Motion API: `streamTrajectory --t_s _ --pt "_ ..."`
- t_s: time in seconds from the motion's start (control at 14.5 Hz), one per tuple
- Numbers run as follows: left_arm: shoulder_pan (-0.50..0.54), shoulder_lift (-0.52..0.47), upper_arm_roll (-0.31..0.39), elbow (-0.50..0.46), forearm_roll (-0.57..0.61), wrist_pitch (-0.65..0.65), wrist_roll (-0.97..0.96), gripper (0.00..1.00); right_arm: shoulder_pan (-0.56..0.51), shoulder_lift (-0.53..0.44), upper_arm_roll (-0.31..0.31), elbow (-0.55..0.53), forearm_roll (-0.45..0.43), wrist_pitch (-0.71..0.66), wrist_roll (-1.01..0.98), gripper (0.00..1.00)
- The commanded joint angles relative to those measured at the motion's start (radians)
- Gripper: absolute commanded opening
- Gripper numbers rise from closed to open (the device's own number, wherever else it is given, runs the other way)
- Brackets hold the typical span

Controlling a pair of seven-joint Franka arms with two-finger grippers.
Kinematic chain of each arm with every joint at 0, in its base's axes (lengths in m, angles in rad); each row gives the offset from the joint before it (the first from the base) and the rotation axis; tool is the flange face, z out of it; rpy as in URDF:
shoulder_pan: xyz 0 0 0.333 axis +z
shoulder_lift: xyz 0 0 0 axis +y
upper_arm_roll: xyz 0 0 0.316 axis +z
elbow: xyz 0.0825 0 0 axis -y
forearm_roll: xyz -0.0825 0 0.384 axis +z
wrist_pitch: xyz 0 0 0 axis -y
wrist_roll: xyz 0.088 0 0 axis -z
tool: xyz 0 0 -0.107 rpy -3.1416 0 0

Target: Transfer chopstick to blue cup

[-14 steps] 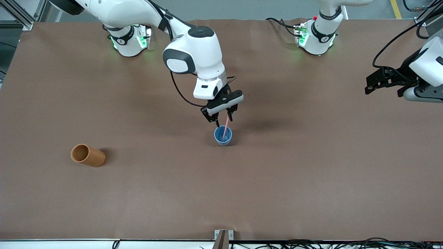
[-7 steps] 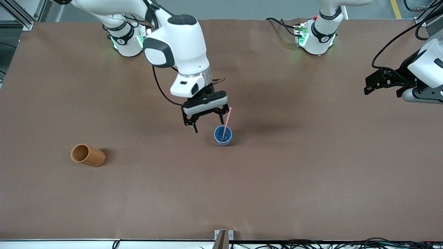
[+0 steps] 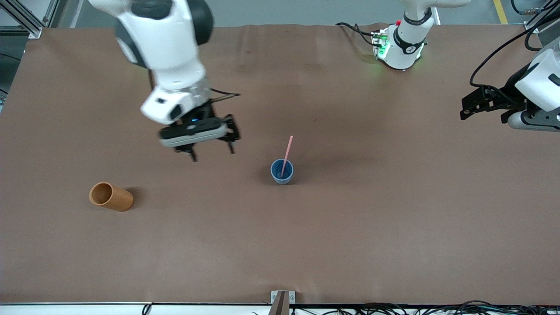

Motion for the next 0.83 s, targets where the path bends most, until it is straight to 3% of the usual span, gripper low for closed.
streamTrajectory --t_s 0.0,0.28,0.48,0.76 --pt "-0.004 -0.003 0.002 0.0 0.01 0.006 -0.001 1.0 0.036 -0.101 -0.155 -0.034 0.088 -0.139 -0.073 1.0" --pt "-0.004 0.005 -0.001 0.002 0.038 0.012 -0.002 1.0 0.036 -0.17 -0.29 -0.035 0.093 -0.32 -0.074 1.0" --pt "-0.007 0.012 -0.001 0.003 0.035 0.012 -0.007 1.0 0.033 -0.218 -0.361 -0.045 0.162 -0.429 -0.091 1.0" --pt "-0.011 0.031 -0.001 0.034 0.033 0.011 -0.004 1.0 0.036 -0.275 -0.45 -0.057 0.191 -0.482 -0.219 1.0"
